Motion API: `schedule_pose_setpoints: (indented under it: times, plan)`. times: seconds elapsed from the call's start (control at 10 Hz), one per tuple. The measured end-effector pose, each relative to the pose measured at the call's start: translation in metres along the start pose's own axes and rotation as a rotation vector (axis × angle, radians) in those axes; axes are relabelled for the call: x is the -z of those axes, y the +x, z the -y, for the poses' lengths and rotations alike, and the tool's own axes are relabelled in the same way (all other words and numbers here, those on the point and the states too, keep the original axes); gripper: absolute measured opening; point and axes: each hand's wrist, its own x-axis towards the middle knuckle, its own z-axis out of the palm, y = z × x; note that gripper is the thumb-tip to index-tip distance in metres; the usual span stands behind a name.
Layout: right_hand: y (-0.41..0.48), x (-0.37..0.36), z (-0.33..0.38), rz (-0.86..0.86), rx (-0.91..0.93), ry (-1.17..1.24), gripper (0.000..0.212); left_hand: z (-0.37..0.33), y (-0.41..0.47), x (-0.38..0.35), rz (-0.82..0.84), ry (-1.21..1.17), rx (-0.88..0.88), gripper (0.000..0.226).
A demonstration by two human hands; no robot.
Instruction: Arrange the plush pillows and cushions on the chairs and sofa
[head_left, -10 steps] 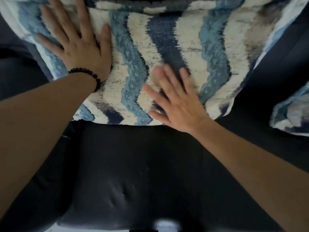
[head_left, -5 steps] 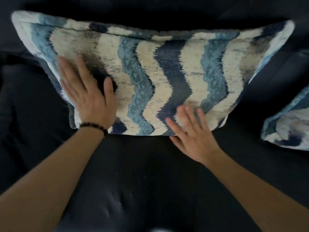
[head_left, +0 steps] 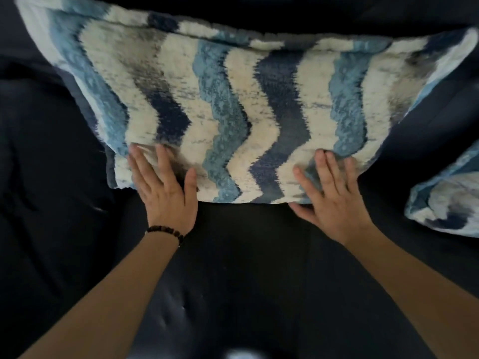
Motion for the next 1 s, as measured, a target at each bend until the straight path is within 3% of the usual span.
schedule_pose_setpoints:
  times: [0.1,0.2,0.3,0.4,0.5,0.6,0.7,0.8,1.0]
  plan:
    - [0.056,0.02,0.01,-0.103,-0.039,0.09,0.091,-0.006,0.02,0.02,-0.146,0.142,-0.162,0.068]
    - [0.117,0.027,-0.014,-0.09,-0.108,0.069,0.087,-0.014,0.074,0.035,-0.137,0.264,-0.265,0.07]
    - [0.139,0.03,-0.02,0.031,-0.139,0.051,0.086,-0.02,0.102,0.04,-0.09,0.295,-0.226,0.071]
    - [0.11,0.032,0.001,-0.042,-0.258,0.101,0.085,-0.018,0.074,0.039,-0.12,0.167,-0.163,0.075]
    - [0.069,0.037,0.031,-0.07,-0.781,0.325,0.109,-0.017,0.031,0.029,-0.094,-0.182,0.196,0.09]
    - [0.059,0.036,0.057,0.013,-1.435,0.911,0.135,-0.017,0.014,0.009,0.046,-0.483,0.544,0.09]
    - [0.066,0.021,0.058,0.119,-1.445,1.104,0.131,-0.017,0.024,0.0,0.1,-0.484,0.574,0.085]
    - [0.057,0.022,0.062,0.184,-1.344,1.009,0.125,-0.028,0.018,0.006,0.078,-0.458,0.545,0.083]
    - [0.014,0.096,0.069,0.329,-0.956,0.953,0.08,-0.067,-0.044,0.046,0.229,-0.488,0.177,0.062]
